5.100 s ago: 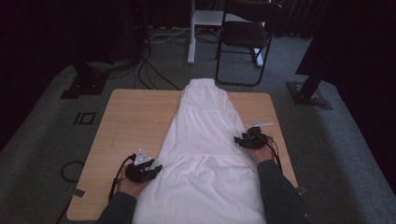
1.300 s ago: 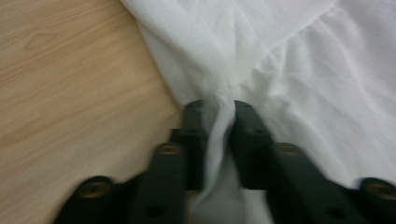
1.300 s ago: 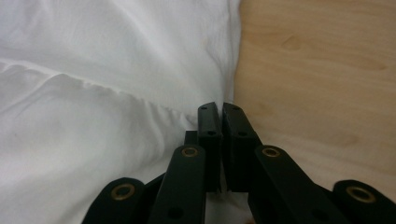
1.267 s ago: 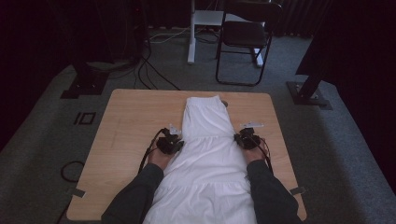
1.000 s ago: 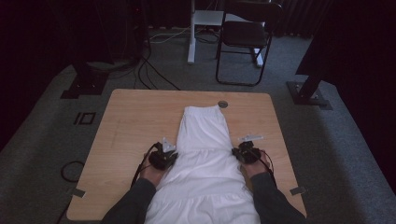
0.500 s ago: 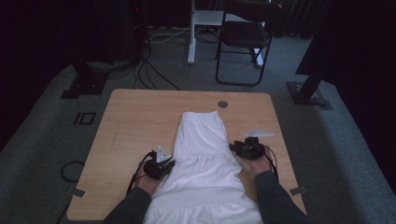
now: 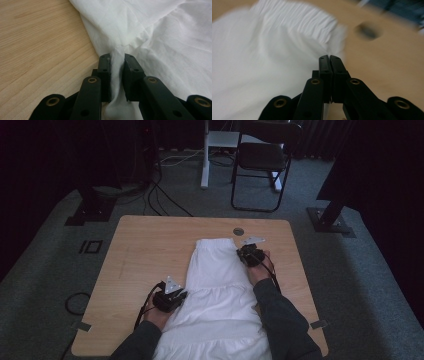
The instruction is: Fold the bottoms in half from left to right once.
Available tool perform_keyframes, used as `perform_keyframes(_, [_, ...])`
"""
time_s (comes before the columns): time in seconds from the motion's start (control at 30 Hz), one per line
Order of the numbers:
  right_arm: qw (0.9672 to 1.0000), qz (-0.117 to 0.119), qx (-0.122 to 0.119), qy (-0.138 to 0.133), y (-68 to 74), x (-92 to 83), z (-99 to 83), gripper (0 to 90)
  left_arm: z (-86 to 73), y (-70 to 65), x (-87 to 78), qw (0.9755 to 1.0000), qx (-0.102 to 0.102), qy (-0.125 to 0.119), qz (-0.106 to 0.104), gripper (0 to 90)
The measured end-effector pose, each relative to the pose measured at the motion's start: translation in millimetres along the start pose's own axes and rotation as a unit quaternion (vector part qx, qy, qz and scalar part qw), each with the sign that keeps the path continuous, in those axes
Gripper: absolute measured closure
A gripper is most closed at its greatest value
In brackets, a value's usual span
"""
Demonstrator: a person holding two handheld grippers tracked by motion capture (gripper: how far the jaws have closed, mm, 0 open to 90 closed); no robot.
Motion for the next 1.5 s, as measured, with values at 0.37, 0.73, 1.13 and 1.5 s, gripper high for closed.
perform_keyframes(0.37, [0.9935, 0.026, 0.105, 0.036, -12.3, 36.6, -25.8, 56.0, -0.1, 0.0, 0.2, 1.0, 0.001, -0.002, -0.001, 77.8])
perform_keyframes(0.73, [0.9928, 0.034, 0.098, 0.06, 1.3, 46.7, -33.0, 61.8, -2.9, -7.3, -4.2, 0.9998, 0.021, 0.005, -0.003, 81.0])
perform_keyframes(1.13, [0.9958, 0.042, 0.039, 0.072, 49.7, -5.1, -63.8, 83.0, -38.6, -34.0, -44.3, 0.998, -0.009, 0.015, -0.061, 68.2])
perform_keyframes(1.5, [0.9943, 0.059, 0.064, 0.061, 48.8, -5.0, -65.7, 83.2, 61.2, 19.3, -42.6, 0.9975, -0.024, -0.06, -0.027, 37.9])
Point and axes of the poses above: each handheld gripper's, and its own axes: x roughly forward along the jaws, z roughly out of its top, y roughly to its left, the point moved 6 cm from there along x, roughly forward along the jaws
